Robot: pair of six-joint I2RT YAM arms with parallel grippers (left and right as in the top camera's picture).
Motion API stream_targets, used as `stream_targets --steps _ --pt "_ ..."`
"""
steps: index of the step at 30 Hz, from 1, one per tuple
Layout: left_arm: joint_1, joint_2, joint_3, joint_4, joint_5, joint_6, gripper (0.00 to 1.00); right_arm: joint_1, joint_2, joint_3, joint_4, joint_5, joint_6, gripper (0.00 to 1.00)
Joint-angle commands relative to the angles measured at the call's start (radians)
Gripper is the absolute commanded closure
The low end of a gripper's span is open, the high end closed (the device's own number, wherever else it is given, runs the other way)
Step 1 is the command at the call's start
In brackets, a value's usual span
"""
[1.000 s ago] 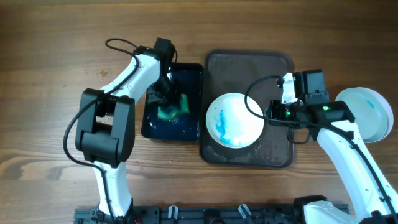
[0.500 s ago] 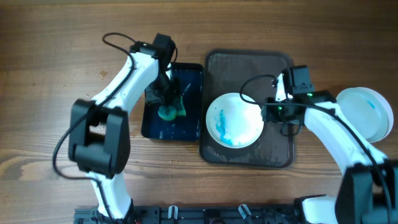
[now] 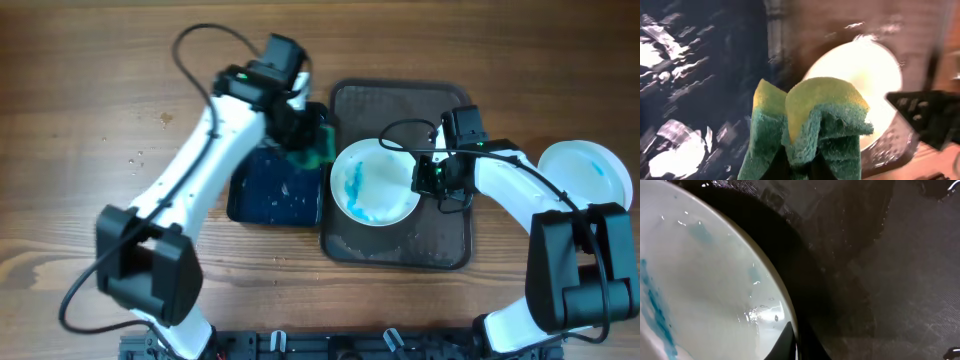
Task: Clean dirty plates on tray and stack at the side
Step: 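Scrub the held plate with the sponge in the left gripper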
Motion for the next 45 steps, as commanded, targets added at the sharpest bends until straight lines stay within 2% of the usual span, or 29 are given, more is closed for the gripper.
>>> stream_targets --steps 1,4,5,9,10,12,15,17,19,20,22,25,27,28,34,37,40,42,44,45 --pt "-0.109 0.072 -0.007 0.105 0.055 0.011 0.96 -0.001 0.049 -0.016 -0.039 0.090 -0.003 0.96" --pt "-0.168 0.153 -0.007 0.176 0.054 0.008 0.96 -0.001 0.049 -0.016 -0.048 0.095 -0.014 0.96" --pt "-0.190 0.212 -0.007 0.199 0.051 -0.029 0.96 -0.001 0.049 -0.016 -0.055 0.094 -0.014 0.96" --pt "-0.206 0.334 -0.007 0.215 0.042 -0.049 0.96 -0.001 0.049 -0.016 -0.063 0.093 -0.014 0.96" --pt "-0.203 0.360 -0.007 0.206 -0.020 -0.077 0.96 -0.001 0.049 -0.016 -0.066 0.093 -0.014 0.96" --pt "-0.194 0.381 -0.007 0.154 -0.269 -0.154 0.96 -0.001 0.049 -0.016 -0.074 0.093 -0.014 0.96" --pt "-0.192 0.381 -0.006 0.118 -0.571 -0.126 0.96 -0.001 0.049 -0.016 -0.081 0.093 -0.014 0.96" --pt "-0.192 0.381 -0.007 0.109 -0.641 -0.052 0.96 -0.001 0.049 -0.016 -0.081 0.093 -0.013 0.96" --pt "-0.192 0.381 -0.006 0.119 -0.616 -0.005 0.96 -0.001 0.049 -0.016 -0.082 0.093 -0.011 0.96" --pt "-0.193 0.381 -0.007 0.122 -0.557 0.009 0.96 -0.001 0.049 -0.016 -0.082 0.093 -0.011 0.96" --pt "-0.193 0.381 -0.007 0.140 -0.306 0.041 0.96 -0.001 0.049 -0.016 -0.082 0.093 -0.011 0.96" --pt "-0.194 0.383 -0.007 0.231 0.183 0.043 0.96 -0.001 0.049 -0.016 -0.082 0.093 -0.011 0.96" --pt "-0.206 0.388 -0.007 0.318 0.359 0.041 0.96 -0.001 0.049 -0.016 -0.085 0.093 -0.013 0.96" --pt "-0.216 0.388 -0.007 0.363 0.377 0.027 0.96 -0.001 0.049 -0.016 -0.085 0.093 -0.014 0.96" --pt "-0.285 0.390 -0.007 0.574 0.296 -0.098 0.96 0.000 0.049 -0.016 -0.085 0.093 -0.014 0.96" --pt "-0.312 0.408 -0.007 0.593 0.285 -0.102 0.96 -0.001 0.049 -0.016 -0.085 0.093 -0.014 0.96" --pt "-0.316 0.438 -0.007 0.543 0.262 -0.102 0.96 0.000 0.049 -0.016 -0.085 0.093 -0.013 0.96" --pt "-0.302 0.442 -0.007 0.472 0.124 -0.102 0.96 0.000 0.049 -0.016 -0.088 0.093 -0.014 0.96" --pt "-0.279 0.442 -0.006 0.400 -0.085 -0.101 0.96 -0.001 0.049 -0.016 -0.089 0.093 -0.014 0.96" --pt "-0.259 0.442 -0.006 0.356 -0.237 -0.101 0.96 0.000 0.049 -0.016 -0.088 0.093 -0.014 0.96"
